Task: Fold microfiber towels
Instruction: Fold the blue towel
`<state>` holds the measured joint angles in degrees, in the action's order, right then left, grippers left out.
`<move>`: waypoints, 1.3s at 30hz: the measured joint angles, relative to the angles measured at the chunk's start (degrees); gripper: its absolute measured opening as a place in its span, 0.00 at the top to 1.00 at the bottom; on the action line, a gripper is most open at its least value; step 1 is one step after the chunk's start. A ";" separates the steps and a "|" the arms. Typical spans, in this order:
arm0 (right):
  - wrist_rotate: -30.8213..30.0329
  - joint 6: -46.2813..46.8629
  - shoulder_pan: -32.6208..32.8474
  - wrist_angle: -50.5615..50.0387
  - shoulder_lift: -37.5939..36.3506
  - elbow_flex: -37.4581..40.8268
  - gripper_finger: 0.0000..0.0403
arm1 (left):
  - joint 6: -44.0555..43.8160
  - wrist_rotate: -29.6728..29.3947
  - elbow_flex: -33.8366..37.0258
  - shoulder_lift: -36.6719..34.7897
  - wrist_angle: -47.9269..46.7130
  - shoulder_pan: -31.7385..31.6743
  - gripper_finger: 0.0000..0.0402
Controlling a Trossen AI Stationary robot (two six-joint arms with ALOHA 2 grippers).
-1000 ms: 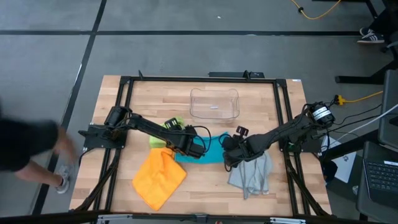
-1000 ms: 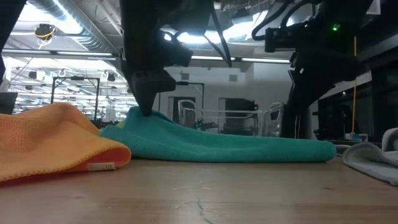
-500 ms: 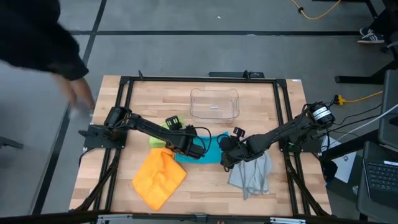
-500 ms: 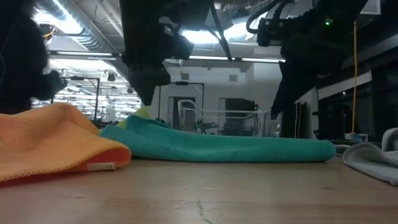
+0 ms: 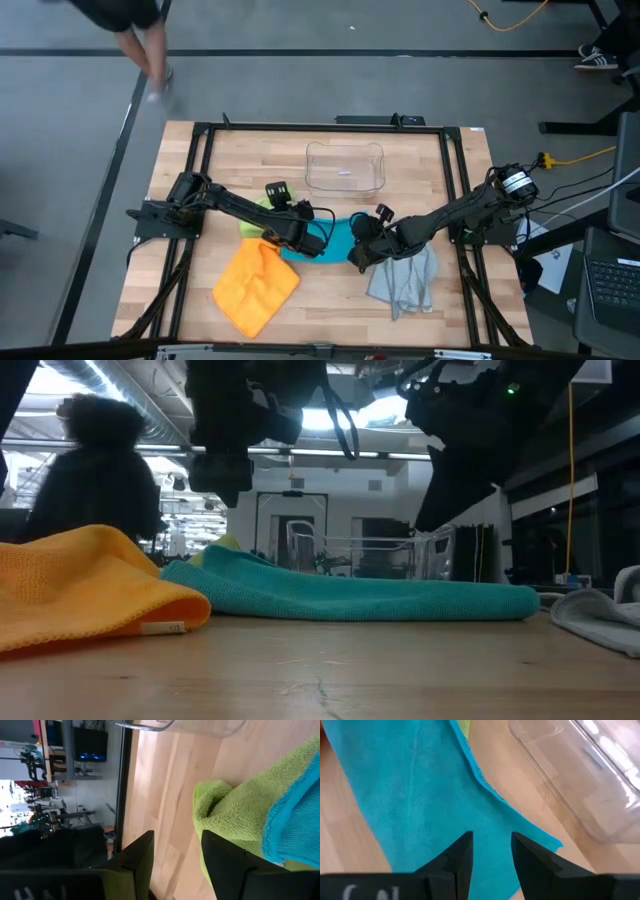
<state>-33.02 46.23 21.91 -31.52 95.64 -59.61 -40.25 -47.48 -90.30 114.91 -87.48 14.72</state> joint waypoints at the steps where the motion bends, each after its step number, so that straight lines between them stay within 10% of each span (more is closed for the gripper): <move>1: 0.01 0.21 0.00 0.48 0.00 0.00 0.66 | 0.00 -0.02 0.00 0.00 0.02 0.00 0.61; 13: -8.85 -1.93 -0.99 1.79 0.00 -0.65 0.66 | -0.09 0.06 0.00 0.00 0.03 1.14 0.61; 29: 12.78 -9.10 -5.74 4.18 0.30 -1.82 0.66 | 3.48 -2.39 0.00 0.00 -0.39 1.90 0.61; 39: 14.81 -15.41 -10.19 6.83 5.96 -0.79 0.66 | 3.45 -2.57 0.02 0.01 -0.02 1.97 0.61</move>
<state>-18.21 30.82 11.72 -24.69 101.60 -60.40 -36.80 -50.05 -90.28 114.93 -87.50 16.69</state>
